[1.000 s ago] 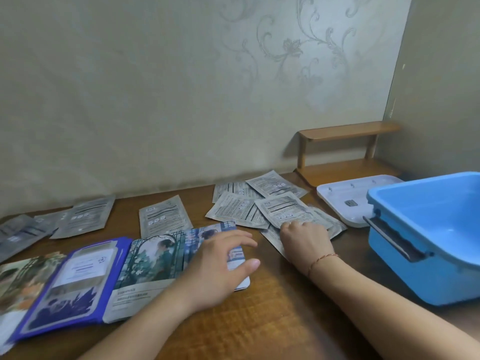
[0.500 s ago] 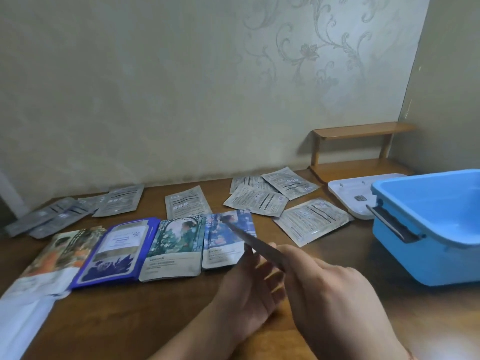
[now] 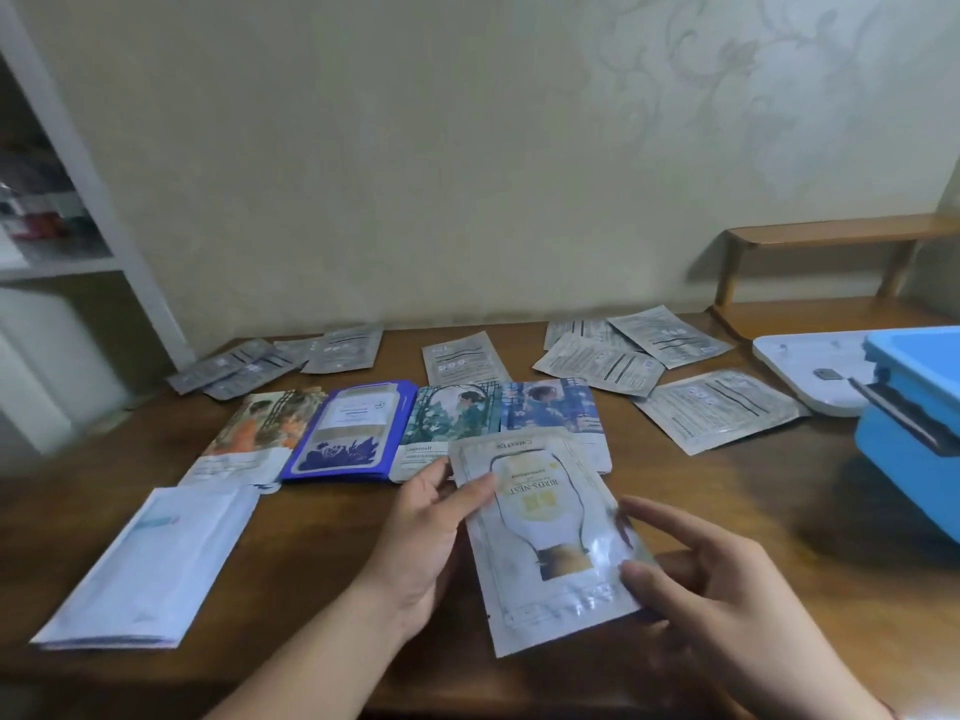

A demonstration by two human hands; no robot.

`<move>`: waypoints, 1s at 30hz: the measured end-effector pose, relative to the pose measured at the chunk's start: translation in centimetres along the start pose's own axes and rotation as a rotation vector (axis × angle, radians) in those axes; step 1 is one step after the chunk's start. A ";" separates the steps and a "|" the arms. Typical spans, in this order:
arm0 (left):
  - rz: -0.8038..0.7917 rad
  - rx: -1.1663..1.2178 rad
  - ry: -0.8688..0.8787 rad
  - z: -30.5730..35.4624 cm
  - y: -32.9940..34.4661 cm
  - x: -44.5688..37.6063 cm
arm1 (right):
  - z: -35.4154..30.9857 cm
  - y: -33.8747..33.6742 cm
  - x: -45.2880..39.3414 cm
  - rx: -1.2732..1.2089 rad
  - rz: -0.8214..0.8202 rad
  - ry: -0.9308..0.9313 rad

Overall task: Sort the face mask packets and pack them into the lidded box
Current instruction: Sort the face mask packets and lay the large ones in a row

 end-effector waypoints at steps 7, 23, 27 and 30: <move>0.054 -0.287 0.013 2.5 -4.5 3.0 | 0.3 -1.3 -3.4 0.270 -0.017 -0.060; -0.360 -0.790 -0.312 -2.4 -1.3 9.0 | -4.0 9.3 -14.1 0.729 -0.092 -0.443; -0.313 -1.067 0.114 1.1 -1.9 8.9 | -3.5 6.4 -9.9 0.765 0.012 -0.567; -0.325 -1.442 0.270 1.9 -2.8 6.8 | -0.7 5.8 -6.8 1.001 -0.087 -0.456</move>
Point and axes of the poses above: each hand's wrist, its own x-axis away from the middle knuckle, its own y-axis out of the palm, z = x × y, the point moved 7 cm from there along -x, towards the middle knuckle, and after that the axes turned 8 degrees about -z, right-handed, at the moved point
